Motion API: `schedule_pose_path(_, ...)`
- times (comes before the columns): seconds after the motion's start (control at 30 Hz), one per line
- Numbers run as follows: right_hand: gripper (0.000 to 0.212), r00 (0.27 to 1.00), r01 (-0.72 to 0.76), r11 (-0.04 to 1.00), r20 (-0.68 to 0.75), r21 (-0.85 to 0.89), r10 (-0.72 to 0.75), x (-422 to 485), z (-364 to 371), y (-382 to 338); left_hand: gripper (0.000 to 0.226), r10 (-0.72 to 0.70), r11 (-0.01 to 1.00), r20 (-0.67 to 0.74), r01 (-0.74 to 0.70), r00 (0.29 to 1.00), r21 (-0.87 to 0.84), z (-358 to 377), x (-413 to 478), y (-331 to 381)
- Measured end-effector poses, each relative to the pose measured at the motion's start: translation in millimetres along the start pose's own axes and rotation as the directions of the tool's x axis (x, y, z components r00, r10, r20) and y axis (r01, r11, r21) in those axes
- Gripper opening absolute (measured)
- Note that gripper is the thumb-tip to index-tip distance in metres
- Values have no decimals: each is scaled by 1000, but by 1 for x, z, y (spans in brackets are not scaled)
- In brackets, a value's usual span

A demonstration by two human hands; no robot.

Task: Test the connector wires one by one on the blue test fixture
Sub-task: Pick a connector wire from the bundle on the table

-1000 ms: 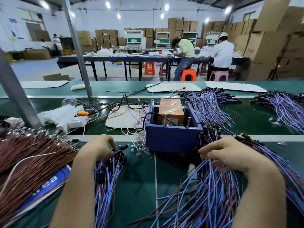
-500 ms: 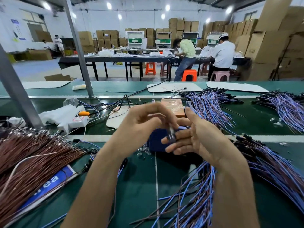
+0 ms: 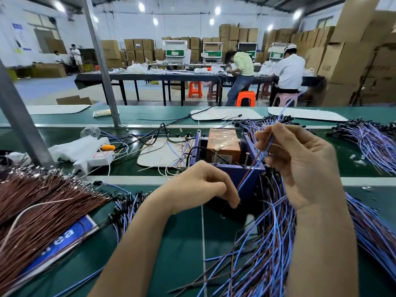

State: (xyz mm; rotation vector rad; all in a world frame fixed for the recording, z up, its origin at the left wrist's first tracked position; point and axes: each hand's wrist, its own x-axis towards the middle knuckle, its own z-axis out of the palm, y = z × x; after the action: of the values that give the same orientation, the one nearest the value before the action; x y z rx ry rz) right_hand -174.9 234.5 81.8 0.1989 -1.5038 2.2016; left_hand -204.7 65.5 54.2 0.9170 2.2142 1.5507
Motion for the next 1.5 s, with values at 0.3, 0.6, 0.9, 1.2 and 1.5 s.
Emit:
schedule_pose_path(0.3,12,979,181,979,-77,-95,-188,-4,9,-4,31,-291,870,55,241,955,429,0,2,-13)
schedule_pose_path(0.6,17,873,485,854,50,-189,-485,-6,2,-17,18,-105,953,-156,144,982,265,-5,3,-10)
schedule_pose_path(0.9,21,957,198,745,291,-637,-5,0,-9,2,42,244,970,-264,-229,933,86,-1,-1,10)
schedule_pose_path(1.2,16,706,-176,556,290,-812,646,2,-15,22,18,225,966,-421,-258,879,-21,1,7,8)
schedule_pose_path(1.5,12,690,-131,546,320,-827,649,3,-16,28,11,-70,992,-594,-6,801,-124,-1,13,-7)
